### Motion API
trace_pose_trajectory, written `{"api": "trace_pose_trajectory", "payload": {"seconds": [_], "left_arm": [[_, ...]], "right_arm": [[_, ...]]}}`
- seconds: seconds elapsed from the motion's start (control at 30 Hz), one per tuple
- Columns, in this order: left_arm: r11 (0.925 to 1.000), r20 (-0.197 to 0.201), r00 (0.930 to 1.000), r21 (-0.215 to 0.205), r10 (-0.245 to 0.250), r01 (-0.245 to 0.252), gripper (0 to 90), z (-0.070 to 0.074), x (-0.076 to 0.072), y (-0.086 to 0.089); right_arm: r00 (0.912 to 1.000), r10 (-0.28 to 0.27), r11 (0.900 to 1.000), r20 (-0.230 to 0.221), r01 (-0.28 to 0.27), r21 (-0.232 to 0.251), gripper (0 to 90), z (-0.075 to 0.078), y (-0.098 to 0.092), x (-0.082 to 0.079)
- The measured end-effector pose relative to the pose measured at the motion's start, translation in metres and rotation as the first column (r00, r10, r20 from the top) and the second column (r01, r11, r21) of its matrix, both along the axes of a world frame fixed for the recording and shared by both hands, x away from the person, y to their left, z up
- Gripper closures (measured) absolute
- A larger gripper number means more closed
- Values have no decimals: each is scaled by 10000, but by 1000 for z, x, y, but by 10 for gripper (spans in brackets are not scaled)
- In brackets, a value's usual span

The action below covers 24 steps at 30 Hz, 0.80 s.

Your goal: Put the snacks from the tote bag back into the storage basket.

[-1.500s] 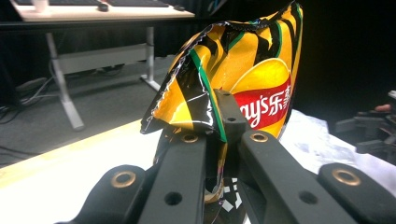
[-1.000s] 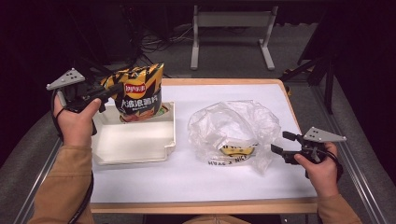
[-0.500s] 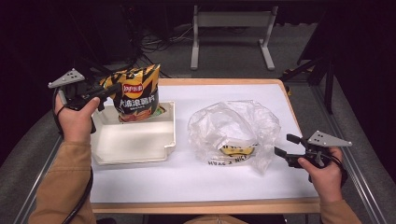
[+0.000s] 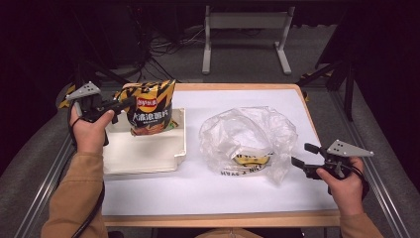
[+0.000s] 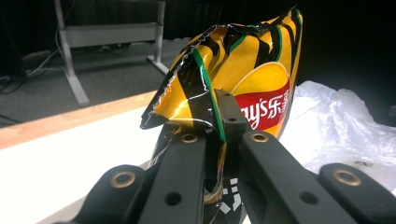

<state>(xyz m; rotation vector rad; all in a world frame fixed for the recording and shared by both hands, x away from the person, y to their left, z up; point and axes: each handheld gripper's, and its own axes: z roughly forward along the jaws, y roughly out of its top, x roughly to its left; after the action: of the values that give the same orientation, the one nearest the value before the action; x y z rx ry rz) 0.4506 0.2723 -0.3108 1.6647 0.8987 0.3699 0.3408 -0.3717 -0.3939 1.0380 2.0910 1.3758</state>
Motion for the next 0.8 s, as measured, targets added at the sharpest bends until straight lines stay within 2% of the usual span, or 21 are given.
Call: {"api": "trace_pose_trajectory", "payload": {"seconds": [0.23,0.37,0.7,0.8], "left_arm": [[9997,-228,9997,-249,-15,9,894,-13,6,2],[9993,-523,9986,-384,0,-20,893,-22,9,4],[9994,-682,9976,-339,-74,51,892,-34,12,7],[9987,-686,9976,-503,-134,100,892,-37,13,7]], "right_arm": [[10000,26,10000,-53,-26,0,226,-1,0,1],[10000,38,10000,-81,-38,-32,225,-1,0,1],[9999,40,10000,-147,-41,-44,225,-2,1,1],[9998,36,10000,-192,-37,-74,225,-3,1,1]]}}
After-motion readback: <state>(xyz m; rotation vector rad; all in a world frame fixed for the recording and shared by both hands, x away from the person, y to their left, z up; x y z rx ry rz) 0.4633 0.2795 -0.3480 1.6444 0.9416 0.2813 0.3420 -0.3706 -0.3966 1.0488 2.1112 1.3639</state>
